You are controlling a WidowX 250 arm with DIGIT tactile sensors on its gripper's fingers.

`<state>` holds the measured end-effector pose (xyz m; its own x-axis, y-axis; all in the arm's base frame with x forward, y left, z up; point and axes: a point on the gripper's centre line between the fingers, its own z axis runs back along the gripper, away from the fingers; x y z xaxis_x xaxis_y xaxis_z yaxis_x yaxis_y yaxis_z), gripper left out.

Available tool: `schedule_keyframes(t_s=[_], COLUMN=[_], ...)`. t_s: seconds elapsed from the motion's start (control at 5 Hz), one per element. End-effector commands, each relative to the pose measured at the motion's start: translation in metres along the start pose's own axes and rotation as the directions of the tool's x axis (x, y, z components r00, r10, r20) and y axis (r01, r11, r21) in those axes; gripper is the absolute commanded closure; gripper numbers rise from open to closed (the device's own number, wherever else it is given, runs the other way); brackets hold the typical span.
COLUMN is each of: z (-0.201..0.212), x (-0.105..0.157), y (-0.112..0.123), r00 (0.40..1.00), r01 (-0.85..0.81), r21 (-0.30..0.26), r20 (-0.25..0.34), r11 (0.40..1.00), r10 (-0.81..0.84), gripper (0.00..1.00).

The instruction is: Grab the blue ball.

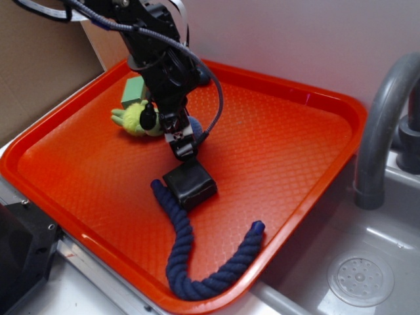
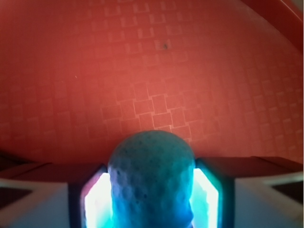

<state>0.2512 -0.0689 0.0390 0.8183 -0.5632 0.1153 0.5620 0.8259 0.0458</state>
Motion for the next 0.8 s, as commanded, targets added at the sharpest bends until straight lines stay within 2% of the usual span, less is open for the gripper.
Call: schedule_keyframes(t_s=[0.0, 0.2, 0.4, 0.6], z=[0.063, 0.113, 0.166, 0.215], x=[-0.031, -0.074, -0.105, -0.110], y=[0.019, 0.041, 0.055, 0.046], r00=[0.973, 0.909, 0.777, 0.589], r01=[-0.181, -0.415, -0.626, -0.808], r21=[-0.011, 0.049, 0.063, -0.010], r20=[-0.151, -0.014, -0.037, -0.062], r11=[0.983, 0.909, 0.777, 0.589], r10=[0.177, 0.416, 0.629, 0.806], gripper=[1.00, 1.00, 1.00, 1.00])
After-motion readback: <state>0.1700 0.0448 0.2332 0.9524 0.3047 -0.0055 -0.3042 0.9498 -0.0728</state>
